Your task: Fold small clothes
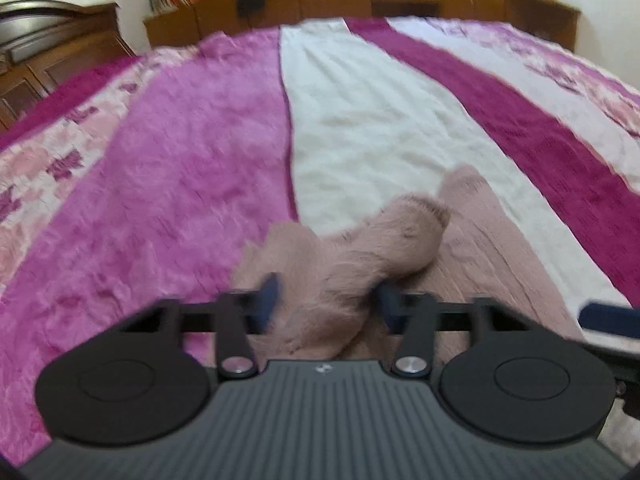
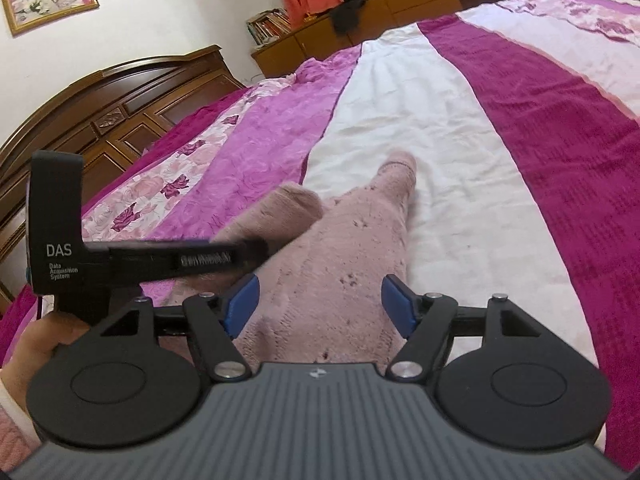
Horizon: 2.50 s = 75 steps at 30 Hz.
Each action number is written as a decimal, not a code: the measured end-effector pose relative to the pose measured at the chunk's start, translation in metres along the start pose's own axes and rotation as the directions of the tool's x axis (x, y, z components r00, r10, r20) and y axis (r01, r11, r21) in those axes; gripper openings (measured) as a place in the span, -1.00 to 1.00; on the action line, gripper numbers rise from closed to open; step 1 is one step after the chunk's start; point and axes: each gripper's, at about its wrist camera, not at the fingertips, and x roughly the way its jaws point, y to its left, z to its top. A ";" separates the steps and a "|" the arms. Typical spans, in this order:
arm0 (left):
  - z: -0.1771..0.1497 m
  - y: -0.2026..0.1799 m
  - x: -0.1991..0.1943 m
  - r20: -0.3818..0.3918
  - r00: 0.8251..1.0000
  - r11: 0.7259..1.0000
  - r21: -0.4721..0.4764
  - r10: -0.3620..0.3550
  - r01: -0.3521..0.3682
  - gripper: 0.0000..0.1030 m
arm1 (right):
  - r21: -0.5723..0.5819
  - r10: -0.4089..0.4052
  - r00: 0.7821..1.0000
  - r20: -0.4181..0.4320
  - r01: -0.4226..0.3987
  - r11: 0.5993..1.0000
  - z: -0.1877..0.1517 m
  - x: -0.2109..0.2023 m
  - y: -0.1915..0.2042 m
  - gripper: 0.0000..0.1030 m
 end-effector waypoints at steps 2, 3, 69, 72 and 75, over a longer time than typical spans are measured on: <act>0.003 0.014 0.003 -0.004 1.000 0.997 -0.073 0.030 -0.031 -0.60 | 0.011 0.001 1.000 -0.003 0.000 1.000 0.000 0.003 -0.002 0.45; 0.003 0.022 0.007 -0.010 0.999 0.993 -0.104 0.049 -0.050 -0.60 | 0.018 0.000 1.000 -0.005 0.000 1.000 -0.001 0.004 -0.003 0.47; -0.118 -0.037 -0.105 -0.134 0.943 0.877 -0.425 -0.304 0.223 0.19 | 0.157 -0.040 0.982 -0.183 0.069 0.985 -0.059 -0.105 -0.094 0.31; -0.114 -0.047 -0.118 -0.133 0.963 0.922 -0.344 -0.233 0.176 0.18 | 0.072 -0.098 0.983 -0.153 0.110 0.991 -0.061 -0.116 -0.078 0.35; -0.112 -0.057 -0.134 -0.131 0.977 0.954 -0.271 -0.170 0.129 0.17 | -0.019 -0.149 0.983 -0.109 0.148 0.989 -0.064 -0.132 -0.059 0.38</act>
